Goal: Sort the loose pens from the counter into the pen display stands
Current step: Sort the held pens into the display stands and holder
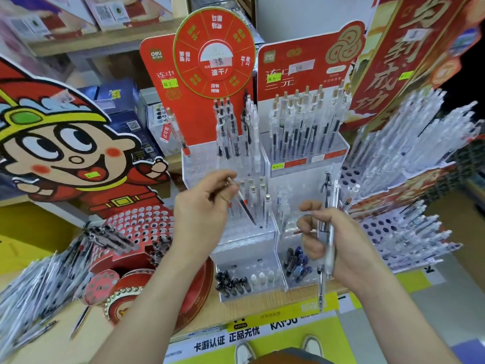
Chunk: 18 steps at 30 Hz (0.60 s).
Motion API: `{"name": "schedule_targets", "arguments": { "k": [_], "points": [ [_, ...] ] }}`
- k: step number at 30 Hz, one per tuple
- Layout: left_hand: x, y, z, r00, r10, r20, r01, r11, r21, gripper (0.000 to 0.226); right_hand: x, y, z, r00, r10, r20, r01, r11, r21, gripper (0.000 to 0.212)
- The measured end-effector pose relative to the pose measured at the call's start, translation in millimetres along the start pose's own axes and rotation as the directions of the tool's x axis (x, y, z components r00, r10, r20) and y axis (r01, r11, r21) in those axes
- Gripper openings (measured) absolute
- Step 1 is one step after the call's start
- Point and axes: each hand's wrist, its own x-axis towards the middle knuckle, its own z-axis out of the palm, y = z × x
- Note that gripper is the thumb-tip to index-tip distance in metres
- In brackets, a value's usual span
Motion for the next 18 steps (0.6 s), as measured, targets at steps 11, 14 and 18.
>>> {"name": "schedule_targets", "arguments": {
  "k": [11,14,18],
  "points": [
    [-7,-19,29,0.993,0.077,0.087,-0.088,0.987,0.131,0.022,-7,2,1,0.996,-0.048,0.079,0.044,0.997,0.063,0.028],
    [-8,-22,33,0.99,0.063,0.124,-0.082,0.985,0.151,0.026,-6,3,1,0.994,-0.06,0.086,0.057,0.998,0.036,0.034],
    [-12,-26,38,0.987,0.079,0.137,-0.094,0.99,0.105,0.027,-3,3,-3,0.997,-0.024,0.071,0.016,0.994,0.111,0.034]
  ]
}}
